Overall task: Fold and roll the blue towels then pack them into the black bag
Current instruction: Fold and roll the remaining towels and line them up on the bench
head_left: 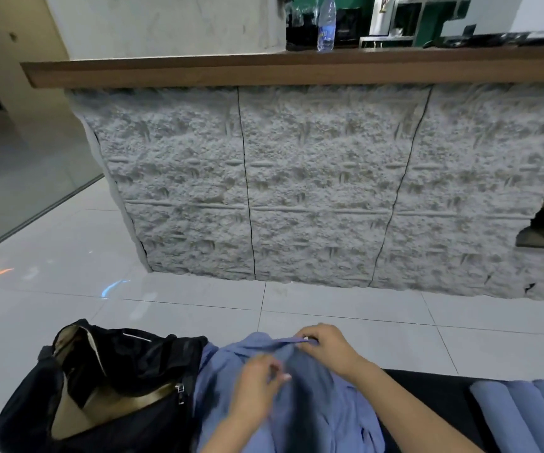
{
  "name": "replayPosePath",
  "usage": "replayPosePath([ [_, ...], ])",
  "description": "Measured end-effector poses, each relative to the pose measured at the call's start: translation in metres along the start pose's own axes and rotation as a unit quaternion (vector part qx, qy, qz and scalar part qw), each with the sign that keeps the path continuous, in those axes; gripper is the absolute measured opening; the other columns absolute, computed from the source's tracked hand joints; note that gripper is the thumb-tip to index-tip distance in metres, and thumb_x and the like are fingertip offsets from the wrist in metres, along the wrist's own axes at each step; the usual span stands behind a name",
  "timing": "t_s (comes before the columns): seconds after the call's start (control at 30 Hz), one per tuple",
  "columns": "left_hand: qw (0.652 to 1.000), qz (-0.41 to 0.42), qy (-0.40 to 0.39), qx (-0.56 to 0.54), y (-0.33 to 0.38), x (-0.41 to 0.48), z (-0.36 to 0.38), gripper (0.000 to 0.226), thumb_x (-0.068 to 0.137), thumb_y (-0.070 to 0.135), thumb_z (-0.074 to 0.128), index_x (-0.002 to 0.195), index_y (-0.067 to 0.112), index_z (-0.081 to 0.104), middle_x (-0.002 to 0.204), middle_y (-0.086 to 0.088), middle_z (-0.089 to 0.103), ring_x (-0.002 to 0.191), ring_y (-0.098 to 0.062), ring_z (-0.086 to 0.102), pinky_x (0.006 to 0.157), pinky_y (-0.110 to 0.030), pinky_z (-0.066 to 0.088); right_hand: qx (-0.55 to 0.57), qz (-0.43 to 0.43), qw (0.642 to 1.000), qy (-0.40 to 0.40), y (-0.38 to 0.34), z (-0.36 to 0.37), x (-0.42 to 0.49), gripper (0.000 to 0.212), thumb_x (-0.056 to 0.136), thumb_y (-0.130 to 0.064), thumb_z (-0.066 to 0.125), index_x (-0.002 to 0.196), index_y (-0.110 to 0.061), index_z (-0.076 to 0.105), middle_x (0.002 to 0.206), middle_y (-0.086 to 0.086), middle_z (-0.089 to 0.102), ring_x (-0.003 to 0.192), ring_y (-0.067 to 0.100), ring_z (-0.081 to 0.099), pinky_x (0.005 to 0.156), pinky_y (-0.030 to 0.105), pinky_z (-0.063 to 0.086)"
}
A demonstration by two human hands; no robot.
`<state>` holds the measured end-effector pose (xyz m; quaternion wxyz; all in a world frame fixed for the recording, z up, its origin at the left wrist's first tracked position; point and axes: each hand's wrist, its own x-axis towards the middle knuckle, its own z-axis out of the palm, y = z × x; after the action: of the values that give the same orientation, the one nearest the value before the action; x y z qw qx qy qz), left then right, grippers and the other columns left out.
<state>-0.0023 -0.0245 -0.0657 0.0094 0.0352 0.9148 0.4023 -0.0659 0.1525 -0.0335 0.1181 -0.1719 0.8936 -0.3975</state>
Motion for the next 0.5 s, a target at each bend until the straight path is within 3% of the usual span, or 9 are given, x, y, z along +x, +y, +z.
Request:
replayPosePath([
  [0.07, 0.992, 0.054, 0.096, -0.06, 0.027, 0.015, -0.015, 0.038, 0.077, 0.019, 0.073, 0.102, 0.038, 0.053, 0.105, 0.022, 0.052, 0.1, 0.003, 0.047, 0.087, -0.007, 0.033, 0.033, -0.029, 0.998, -0.034, -0.027, -0.026, -0.013, 0.019, 0.086, -0.023, 0.063, 0.08, -0.006, 0.07, 0.06, -0.016, 0.055, 0.058, -0.003, 0.045, 0.059, 0.021, 0.034],
  [0.1, 0.989, 0.099, 0.087, -0.07, 0.048, 0.02, -0.026, 0.042, 0.077, 0.014, 0.072, 0.109, 0.034, 0.052, 0.11, 0.023, 0.05, 0.104, 0.007, 0.045, 0.089, -0.006, 0.032, 0.027, -0.042, 0.998, -0.041, -0.04, -0.04, -0.02, 0.016, 0.086, -0.019, 0.064, 0.084, -0.005, 0.071, 0.067, -0.012, 0.06, 0.064, -0.001, 0.051, 0.064, 0.024, 0.039],
  [0.2, 0.98, 0.155, -0.029, -0.119, 0.097, 0.023, -0.056, 0.03, 0.074, 0.013, 0.072, 0.096, 0.029, 0.062, 0.09, 0.016, 0.064, 0.081, 0.006, 0.054, 0.079, -0.011, 0.04, 0.002, -0.052, 0.998, -0.02, -0.07, -0.08, -0.043, 0.019, 0.084, -0.008, 0.064, 0.093, -0.019, 0.076, 0.089, -0.006, 0.073, 0.088, 0.007, 0.065, 0.078, 0.021, 0.046],
  [0.27, 0.979, 0.142, -0.043, -0.138, 0.117, 0.02, -0.07, 0.023, 0.071, 0.011, 0.078, 0.083, 0.027, 0.066, 0.072, 0.012, 0.064, 0.062, 0.002, 0.05, 0.065, -0.014, 0.041, -0.03, -0.061, 0.998, -0.002, -0.086, -0.104, -0.061, 0.014, 0.084, -0.013, 0.067, 0.09, -0.023, 0.075, 0.084, 0.0, 0.072, 0.078, 0.01, 0.062, 0.068, 0.025, 0.043],
  [0.37, 0.985, 0.14, 0.002, -0.097, 0.136, 0.011, -0.083, 0.017, 0.076, 0.013, 0.076, 0.071, 0.026, 0.066, 0.06, 0.009, 0.06, 0.053, 0.0, 0.045, 0.056, -0.02, 0.038, -0.038, -0.071, 0.995, 0.053, -0.104, -0.132, -0.085, 0.005, 0.085, -0.02, 0.069, 0.08, -0.022, 0.071, 0.069, -0.002, 0.065, 0.064, 0.001, 0.052, 0.062, 0.023, 0.037],
  [0.43, 0.987, 0.147, 0.062, -0.037, 0.145, 0.002, -0.087, 0.01, 0.079, 0.01, 0.067, 0.076, 0.019, 0.069, 0.067, 0.004, 0.063, 0.06, -0.005, 0.051, 0.062, -0.029, 0.043, -0.025, -0.065, 0.993, 0.095, -0.117, -0.147, -0.1, 0.009, 0.086, -0.019, 0.068, 0.077, -0.021, 0.069, 0.069, -0.009, 0.063, 0.063, -0.002, 0.054, 0.063, 0.018, 0.04],
  [0.5, 0.982, 0.141, 0.121, -0.019, 0.149, -0.008, -0.09, 0.02, 0.074, -0.004, 0.059, 0.08, 0.01, 0.071, 0.072, -0.001, 0.065, 0.066, -0.01, 0.056, 0.068, -0.034, 0.046, -0.008, -0.059, 0.992, 0.116, -0.129, -0.164, -0.116, 0.008, 0.085, -0.019, 0.069, 0.079, -0.013, 0.07, 0.072, -0.005, 0.066, 0.065, -0.002, 0.054, 0.064, 0.017, 0.042],
])
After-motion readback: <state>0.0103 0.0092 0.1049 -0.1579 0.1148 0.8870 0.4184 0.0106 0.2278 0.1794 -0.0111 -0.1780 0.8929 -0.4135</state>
